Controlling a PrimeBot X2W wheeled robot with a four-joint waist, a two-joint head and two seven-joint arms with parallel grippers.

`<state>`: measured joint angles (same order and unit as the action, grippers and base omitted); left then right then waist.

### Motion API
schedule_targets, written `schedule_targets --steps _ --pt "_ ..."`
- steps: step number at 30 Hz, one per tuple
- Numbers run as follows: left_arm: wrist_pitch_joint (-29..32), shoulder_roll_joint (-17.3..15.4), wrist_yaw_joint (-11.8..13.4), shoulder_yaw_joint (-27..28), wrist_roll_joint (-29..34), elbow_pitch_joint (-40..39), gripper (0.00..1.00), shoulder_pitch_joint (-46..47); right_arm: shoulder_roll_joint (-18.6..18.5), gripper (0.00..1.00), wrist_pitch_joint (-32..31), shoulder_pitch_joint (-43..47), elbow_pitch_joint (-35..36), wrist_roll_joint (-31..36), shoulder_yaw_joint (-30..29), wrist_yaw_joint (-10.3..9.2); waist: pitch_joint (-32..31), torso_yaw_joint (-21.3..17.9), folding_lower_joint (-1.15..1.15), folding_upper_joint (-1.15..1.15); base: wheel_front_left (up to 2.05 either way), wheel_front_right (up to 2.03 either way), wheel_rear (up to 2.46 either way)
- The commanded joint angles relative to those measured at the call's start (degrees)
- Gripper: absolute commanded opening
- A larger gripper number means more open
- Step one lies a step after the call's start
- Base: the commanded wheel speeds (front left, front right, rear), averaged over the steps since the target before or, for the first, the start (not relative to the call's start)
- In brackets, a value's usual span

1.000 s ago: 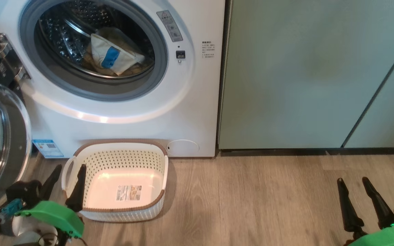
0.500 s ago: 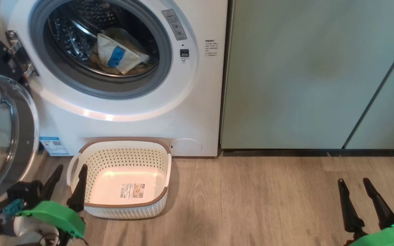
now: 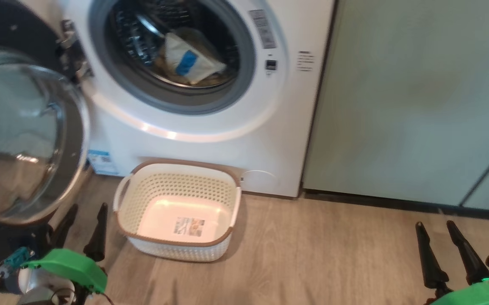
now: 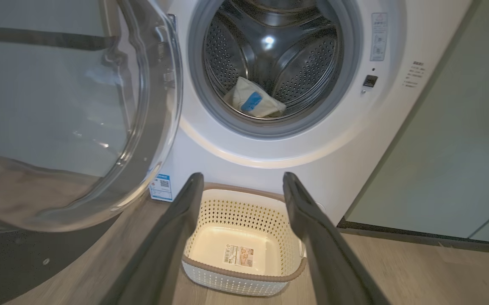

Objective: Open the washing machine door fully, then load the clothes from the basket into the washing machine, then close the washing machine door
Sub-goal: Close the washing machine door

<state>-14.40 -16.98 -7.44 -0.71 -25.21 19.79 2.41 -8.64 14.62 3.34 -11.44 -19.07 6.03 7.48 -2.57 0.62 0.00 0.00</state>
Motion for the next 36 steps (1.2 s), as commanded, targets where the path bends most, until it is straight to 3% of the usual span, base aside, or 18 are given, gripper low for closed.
schedule_targets --steps 1,22,36 --pt "-0.6 -1.28 -0.04 2.68 0.52 -1.23 1.0 3.42 -0.81 1.0 0.38 -1.46 1.88 0.38 1.14 0.01 0.25 1.87 0.0 0.0 0.0 0.0 0.0" --pt "-0.6 1.29 -0.04 6.27 2.6 -1.45 1.0 5.28 -1.06 1.0 0.38 -3.82 1.99 0.34 1.52 0.01 1.95 21.07 0.0 0.0 0.0 0.0 0.0" --pt "-0.6 2.58 -0.04 8.1 2.56 -2.55 1.0 5.11 -1.37 1.0 0.38 -5.07 1.92 0.31 2.55 0.01 3.13 27.51 0.0 0.0 0.0 0.0 0.0"
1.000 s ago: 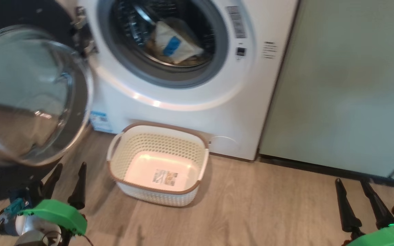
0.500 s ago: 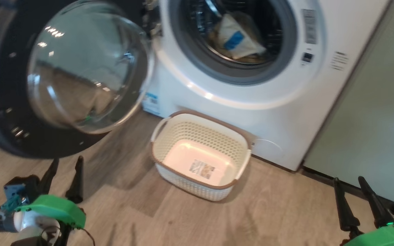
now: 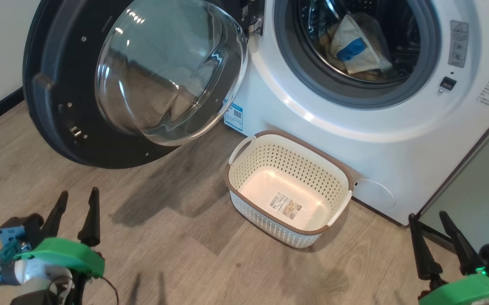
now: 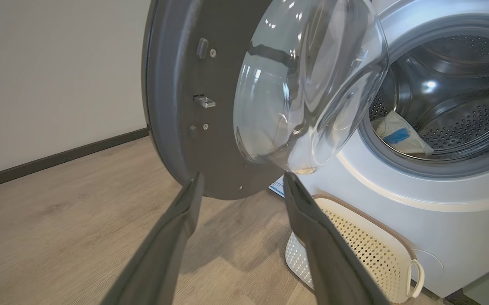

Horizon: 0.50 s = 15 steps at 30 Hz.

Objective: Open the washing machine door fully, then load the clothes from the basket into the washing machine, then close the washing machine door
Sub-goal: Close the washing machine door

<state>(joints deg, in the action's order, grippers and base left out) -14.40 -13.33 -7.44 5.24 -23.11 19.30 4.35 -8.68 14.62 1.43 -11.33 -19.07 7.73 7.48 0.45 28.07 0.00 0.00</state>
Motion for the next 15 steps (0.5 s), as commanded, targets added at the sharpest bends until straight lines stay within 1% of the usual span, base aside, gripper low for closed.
schedule_targets --steps 1,12,13,15 --pt "-0.6 -0.92 -0.04 2.4 0.46 -2.25 1.0 3.04 -1.43 1.0 0.38 -3.39 1.73 0.24 1.04 0.01 0.24 0.16 0.0 0.0 0.0 0.0 0.0" --pt "-0.6 1.28 -0.04 6.44 0.19 -3.98 1.0 1.66 -2.16 1.0 0.38 -4.84 1.0 -0.21 2.71 0.01 0.97 0.76 0.0 0.0 0.0 0.0 0.0" --pt "-0.6 1.46 -0.04 6.9 -0.21 -4.0 0.93 1.56 -2.15 1.0 0.38 -4.93 0.94 -0.24 2.84 0.01 0.96 0.77 0.0 0.0 0.0 0.0 0.0" --pt "-0.6 2.19 -0.04 8.33 -2.32 -3.78 0.33 1.42 -2.22 1.0 0.38 -5.06 0.82 -0.32 3.07 0.01 0.93 0.79 0.0 0.0 0.0 0.0 0.0"
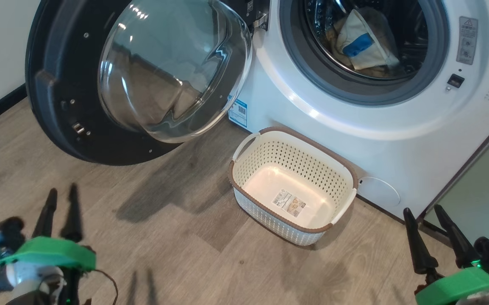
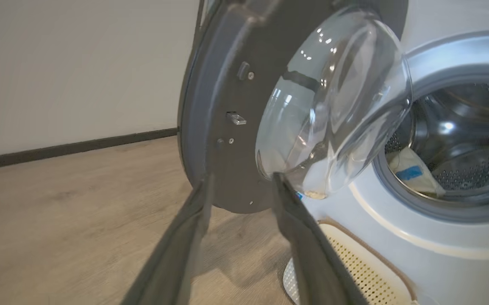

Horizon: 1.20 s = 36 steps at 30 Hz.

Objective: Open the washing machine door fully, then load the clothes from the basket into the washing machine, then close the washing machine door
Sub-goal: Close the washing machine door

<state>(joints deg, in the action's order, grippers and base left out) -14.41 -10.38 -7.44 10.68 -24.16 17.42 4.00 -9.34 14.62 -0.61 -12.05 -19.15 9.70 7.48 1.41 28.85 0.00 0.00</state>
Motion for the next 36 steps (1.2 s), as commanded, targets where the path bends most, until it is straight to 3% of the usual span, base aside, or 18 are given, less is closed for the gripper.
schedule_targets --steps 1,2,6,18,28,36 --pt "-0.59 -0.38 -0.04 3.64 -2.78 -1.71 0.12 1.77 -1.6 1.0 0.38 -3.07 1.49 -0.29 1.19 0.01 -0.06 0.0 0.0 0.0 0.0 0.0 0.0" --pt "-0.59 -0.02 -0.04 4.28 -4.53 -1.37 0.0 1.77 -1.64 1.0 0.38 -3.1 1.46 -0.34 1.26 0.01 -0.08 0.0 0.0 0.0 0.0 0.0 0.0" --pt "-0.59 1.11 -0.04 7.94 -18.25 1.95 0.0 3.55 -1.95 1.0 0.38 -2.96 1.26 -0.4 1.73 0.01 -0.16 0.03 0.0 0.0 0.0 0.0 0.0" --pt "2.6 -7.57 -0.04 15.45 -47.77 18.89 0.0 14.23 -2.03 1.0 0.38 -0.49 1.92 -0.21 0.84 0.01 -1.12 -0.79 0.0 0.0 0.0 0.0 0.0" --pt "8.47 -14.78 -0.04 21.41 -59.87 27.67 0.0 23.52 -3.22 1.0 0.38 -0.61 1.93 -0.29 1.82 0.01 -0.27 -3.54 0.0 0.0 0.0 0.0 0.0" --pt "16.34 -21.38 -0.04 21.78 -63.45 32.79 0.0 30.49 -4.99 1.0 0.38 -1.52 2.03 -0.44 2.68 0.01 1.77 -5.94 0.0 0.0 0.0 0.0 0.0"
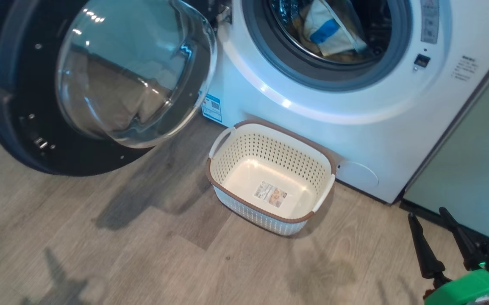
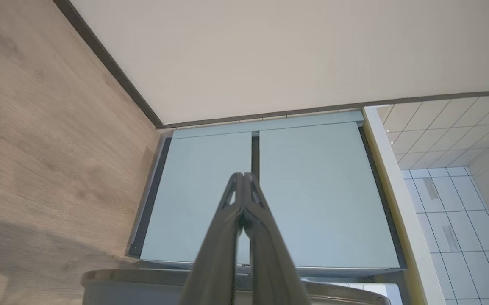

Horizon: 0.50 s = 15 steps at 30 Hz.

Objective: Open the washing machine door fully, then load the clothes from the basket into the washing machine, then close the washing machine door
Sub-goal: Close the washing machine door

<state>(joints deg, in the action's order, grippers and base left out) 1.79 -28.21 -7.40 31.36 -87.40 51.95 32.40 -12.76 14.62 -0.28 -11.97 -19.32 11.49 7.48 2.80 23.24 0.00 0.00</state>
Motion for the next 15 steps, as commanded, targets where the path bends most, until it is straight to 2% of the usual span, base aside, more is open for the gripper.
schedule_targets --steps 1,12,15 --pt "1.15 -4.31 -0.09 0.68 -0.17 -1.31 0.0 2.98 -1.8 1.0 0.38 -1.97 1.98 -0.32 0.87 0.01 0.73 -0.54 0.0 0.0 0.0 0.0 0.0" --pt "8.44 -10.76 0.81 -5.24 2.93 5.26 0.0 13.73 -3.94 1.0 0.38 -3.67 2.71 -0.52 1.57 0.01 4.7 -2.4 0.0 0.0 0.0 0.0 0.0" --pt "12.4 -12.6 1.36 -8.25 4.61 7.75 0.0 17.8 -4.77 1.0 0.38 -4.35 2.81 -0.61 2.0 0.01 6.47 -3.26 0.0 0.0 0.0 0.0 0.0"
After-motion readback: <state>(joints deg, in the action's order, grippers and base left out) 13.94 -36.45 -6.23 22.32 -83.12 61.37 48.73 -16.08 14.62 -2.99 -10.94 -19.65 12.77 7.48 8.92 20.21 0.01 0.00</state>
